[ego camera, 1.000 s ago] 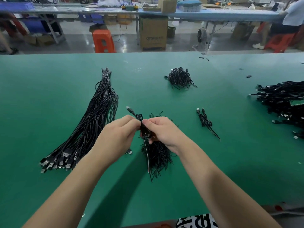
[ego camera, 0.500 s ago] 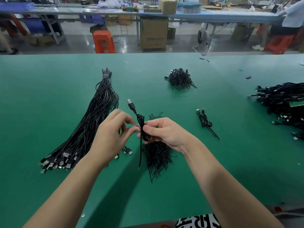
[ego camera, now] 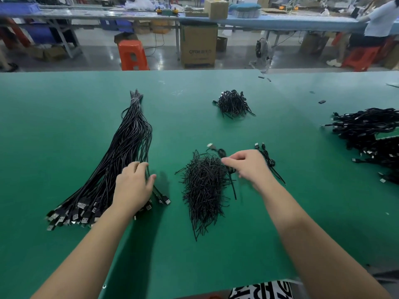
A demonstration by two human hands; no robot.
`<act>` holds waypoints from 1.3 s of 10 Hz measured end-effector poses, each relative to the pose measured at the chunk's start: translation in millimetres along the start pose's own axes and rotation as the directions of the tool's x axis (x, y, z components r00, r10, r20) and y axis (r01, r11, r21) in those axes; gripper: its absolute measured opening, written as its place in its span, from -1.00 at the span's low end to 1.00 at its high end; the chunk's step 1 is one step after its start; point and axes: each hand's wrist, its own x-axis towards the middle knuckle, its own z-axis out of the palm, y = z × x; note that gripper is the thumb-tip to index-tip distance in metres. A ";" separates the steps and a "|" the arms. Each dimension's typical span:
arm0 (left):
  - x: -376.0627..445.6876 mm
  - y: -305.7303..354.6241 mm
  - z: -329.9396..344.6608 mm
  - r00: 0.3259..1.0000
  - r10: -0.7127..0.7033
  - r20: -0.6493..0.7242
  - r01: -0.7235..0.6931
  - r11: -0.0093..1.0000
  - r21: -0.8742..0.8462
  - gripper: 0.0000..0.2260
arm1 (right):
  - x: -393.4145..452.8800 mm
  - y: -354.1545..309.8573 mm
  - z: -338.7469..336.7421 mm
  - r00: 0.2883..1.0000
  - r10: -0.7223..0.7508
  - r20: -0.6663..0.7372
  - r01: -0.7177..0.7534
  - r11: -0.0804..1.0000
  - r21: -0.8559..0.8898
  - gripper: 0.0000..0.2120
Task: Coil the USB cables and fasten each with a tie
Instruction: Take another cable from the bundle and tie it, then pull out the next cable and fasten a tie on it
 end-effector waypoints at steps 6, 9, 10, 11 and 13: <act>-6.2 -17.7 46.0 0.988 -0.150 -0.029 0.152 0.982 0.115 -0.57 | 120.3 53.8 -19.0 0.947 0.253 -0.198 -0.321 0.776 -0.544 -0.76; -5.8 -16.8 48.9 0.987 -0.150 -0.059 0.156 0.979 0.128 -0.58 | 138.0 67.4 -9.3 0.960 0.181 -0.215 -0.280 0.666 -0.691 -0.77; -6.1 -17.0 48.6 0.987 -0.150 -0.060 0.157 0.980 0.123 -0.58 | 139.0 72.2 -13.7 0.957 0.137 -0.256 -0.287 0.572 -0.768 -0.66; -6.6 -16.4 48.3 0.987 -0.151 -0.058 0.157 0.979 0.129 -0.58 | 140.3 80.1 -18.6 0.934 0.163 -0.317 -0.353 0.552 -0.756 -0.60; -6.6 -17.0 48.6 0.987 -0.146 -0.062 0.153 0.979 0.131 -0.57 | 141.6 87.7 -25.2 0.921 0.261 -0.290 -0.389 0.674 -0.629 -0.65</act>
